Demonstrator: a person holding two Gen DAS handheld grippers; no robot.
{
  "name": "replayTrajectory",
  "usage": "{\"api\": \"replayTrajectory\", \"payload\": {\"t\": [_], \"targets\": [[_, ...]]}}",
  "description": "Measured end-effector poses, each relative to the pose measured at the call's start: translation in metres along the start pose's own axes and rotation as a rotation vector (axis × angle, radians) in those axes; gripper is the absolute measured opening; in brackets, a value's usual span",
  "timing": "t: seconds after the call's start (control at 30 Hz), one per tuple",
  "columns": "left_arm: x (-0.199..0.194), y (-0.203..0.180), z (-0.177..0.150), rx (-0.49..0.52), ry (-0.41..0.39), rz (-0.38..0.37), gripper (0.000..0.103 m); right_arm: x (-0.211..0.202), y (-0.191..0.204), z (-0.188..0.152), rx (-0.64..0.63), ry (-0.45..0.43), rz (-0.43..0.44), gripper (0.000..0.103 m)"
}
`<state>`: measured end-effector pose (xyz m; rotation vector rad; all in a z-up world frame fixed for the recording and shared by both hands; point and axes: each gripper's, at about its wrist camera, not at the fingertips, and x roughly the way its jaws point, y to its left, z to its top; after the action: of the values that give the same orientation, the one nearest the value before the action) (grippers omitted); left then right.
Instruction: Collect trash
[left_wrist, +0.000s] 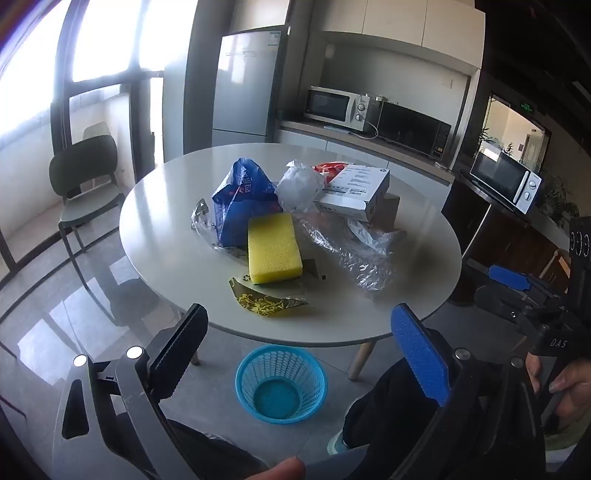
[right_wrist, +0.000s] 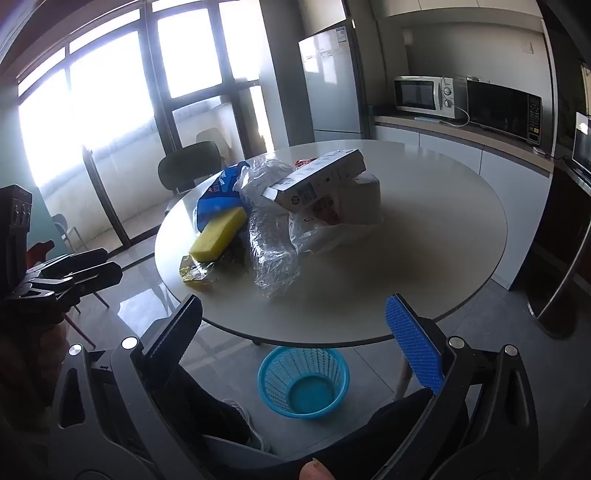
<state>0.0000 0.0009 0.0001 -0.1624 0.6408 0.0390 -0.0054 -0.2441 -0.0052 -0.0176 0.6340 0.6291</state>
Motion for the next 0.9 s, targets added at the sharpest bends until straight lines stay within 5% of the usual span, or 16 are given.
{"api": "replayTrajectory", "payload": {"t": [0.9], "targets": [[-0.0048, 0.0014, -0.003, -0.005, -0.026, 0.006, 0.097, 0.0009, -0.0011, 0.003, 0.021, 0.005, 0.0, 0.095]]}}
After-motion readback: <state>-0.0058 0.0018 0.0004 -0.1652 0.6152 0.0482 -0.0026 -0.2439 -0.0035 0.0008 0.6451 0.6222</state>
